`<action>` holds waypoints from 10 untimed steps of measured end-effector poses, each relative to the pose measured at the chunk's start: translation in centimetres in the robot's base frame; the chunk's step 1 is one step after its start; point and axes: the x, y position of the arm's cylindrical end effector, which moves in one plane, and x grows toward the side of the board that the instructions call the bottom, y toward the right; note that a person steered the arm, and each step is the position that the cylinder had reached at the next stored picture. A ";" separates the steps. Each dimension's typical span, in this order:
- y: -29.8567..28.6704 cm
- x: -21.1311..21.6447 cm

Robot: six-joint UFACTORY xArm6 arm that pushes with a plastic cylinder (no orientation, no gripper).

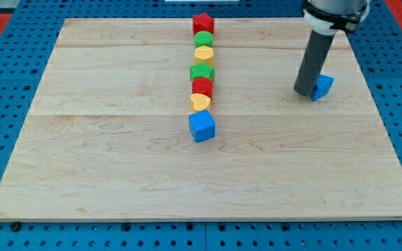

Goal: Push the blue cube bottom left to the blue triangle

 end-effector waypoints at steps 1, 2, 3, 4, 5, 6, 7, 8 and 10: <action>-0.1 -0.1; -0.5 6.4; -4.2 13.6; -14.8 15.4; -21.9 12.2; -19.7 9.5; -16.0 7.8; -15.2 5.1; -16.4 0.6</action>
